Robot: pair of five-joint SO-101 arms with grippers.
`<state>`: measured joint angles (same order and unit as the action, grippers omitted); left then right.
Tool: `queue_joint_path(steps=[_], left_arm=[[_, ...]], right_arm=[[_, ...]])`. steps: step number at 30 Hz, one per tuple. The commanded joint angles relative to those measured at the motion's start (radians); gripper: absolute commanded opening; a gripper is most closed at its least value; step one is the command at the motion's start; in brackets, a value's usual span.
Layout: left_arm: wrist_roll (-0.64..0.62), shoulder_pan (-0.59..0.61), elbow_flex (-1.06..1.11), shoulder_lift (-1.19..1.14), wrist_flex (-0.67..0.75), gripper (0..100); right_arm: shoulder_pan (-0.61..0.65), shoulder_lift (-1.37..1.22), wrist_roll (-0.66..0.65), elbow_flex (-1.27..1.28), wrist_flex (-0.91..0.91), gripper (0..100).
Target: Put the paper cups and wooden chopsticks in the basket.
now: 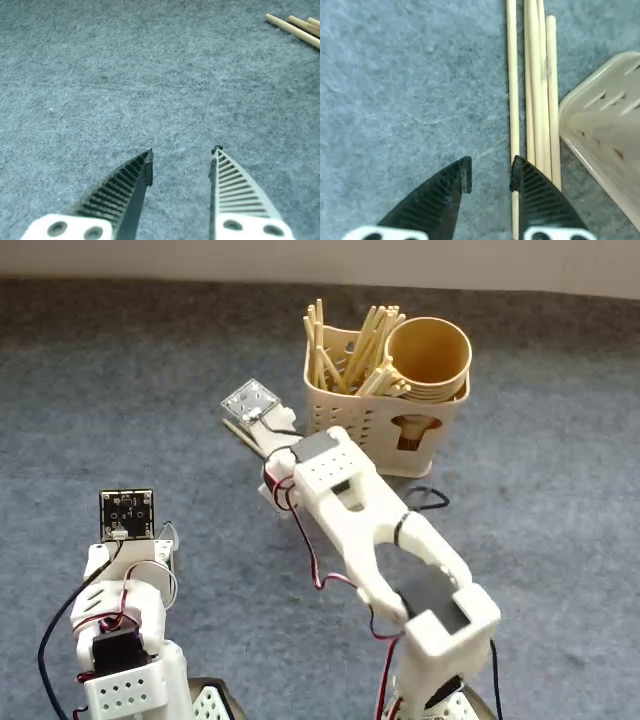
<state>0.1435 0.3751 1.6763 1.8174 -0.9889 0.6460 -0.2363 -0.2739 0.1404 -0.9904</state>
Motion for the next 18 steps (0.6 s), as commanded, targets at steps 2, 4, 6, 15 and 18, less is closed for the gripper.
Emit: queue_joint_path(steps=[2,4,6,15,18], left_arm=[[0.011,0.007,0.019,0.004,-0.003,19],[0.011,0.008,0.019,0.004,-0.003,19],[0.011,0.008,0.019,0.004,-0.003,19],[0.011,0.008,0.019,0.004,-0.003,19],[0.011,0.008,0.019,0.004,-0.003,19]], right_arm=[[-0.024,-0.07,-0.098,-0.104,-0.012,14.1],[-0.031,-0.101,-0.103,-0.108,-0.012,14.1],[-0.048,-0.116,-0.104,-0.119,-0.007,14.1],[-0.071,-0.125,-0.107,-0.15,-0.005,14.1],[-0.071,-0.125,-0.107,-0.15,-0.005,14.1]])
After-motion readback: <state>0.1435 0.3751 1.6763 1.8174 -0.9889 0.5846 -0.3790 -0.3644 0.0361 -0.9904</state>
